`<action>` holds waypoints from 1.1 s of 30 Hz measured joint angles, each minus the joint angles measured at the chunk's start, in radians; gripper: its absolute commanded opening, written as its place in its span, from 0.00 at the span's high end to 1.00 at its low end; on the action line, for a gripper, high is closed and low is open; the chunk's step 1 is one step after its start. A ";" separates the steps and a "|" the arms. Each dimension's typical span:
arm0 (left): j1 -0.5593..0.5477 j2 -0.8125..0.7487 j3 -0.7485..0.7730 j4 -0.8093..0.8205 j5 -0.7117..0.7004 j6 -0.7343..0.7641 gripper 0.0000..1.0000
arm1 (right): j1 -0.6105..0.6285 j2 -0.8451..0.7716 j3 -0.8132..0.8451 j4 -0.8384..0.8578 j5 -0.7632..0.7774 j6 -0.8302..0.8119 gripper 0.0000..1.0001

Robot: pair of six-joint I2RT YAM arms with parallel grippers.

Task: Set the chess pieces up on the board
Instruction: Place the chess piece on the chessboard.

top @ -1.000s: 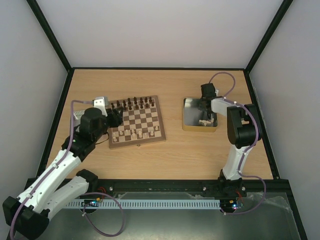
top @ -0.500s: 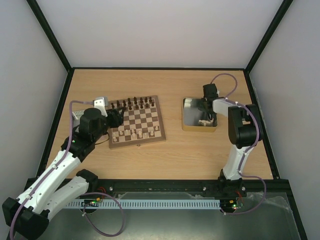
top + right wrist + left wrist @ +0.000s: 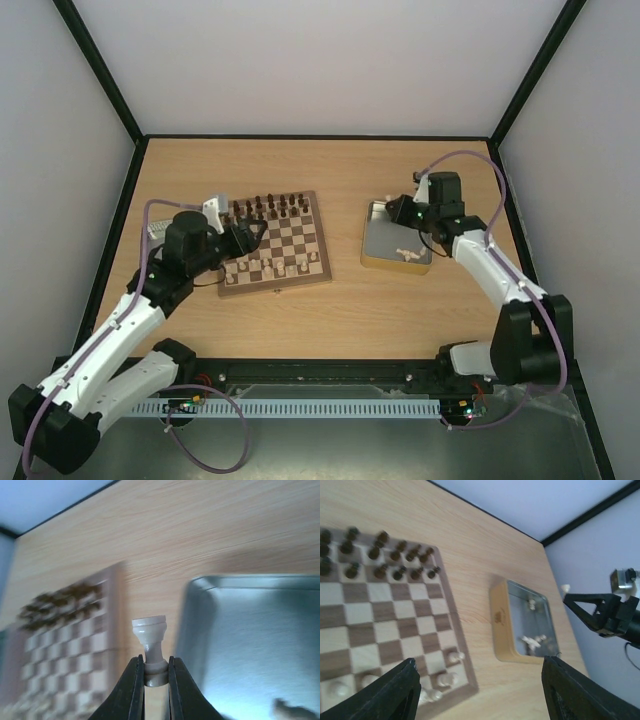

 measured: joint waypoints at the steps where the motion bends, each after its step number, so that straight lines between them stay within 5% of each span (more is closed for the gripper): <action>1: 0.000 0.007 0.000 0.006 0.030 -0.016 0.31 | 0.011 -0.023 -0.010 0.005 -0.039 -0.001 0.96; 16: 0.002 0.078 0.001 0.165 0.468 -0.197 0.21 | 0.496 -0.104 -0.014 0.125 -0.363 -0.100 0.95; 33: 0.006 0.088 -0.021 0.190 0.512 -0.269 0.78 | 0.614 0.037 0.116 0.150 -0.380 -0.162 0.95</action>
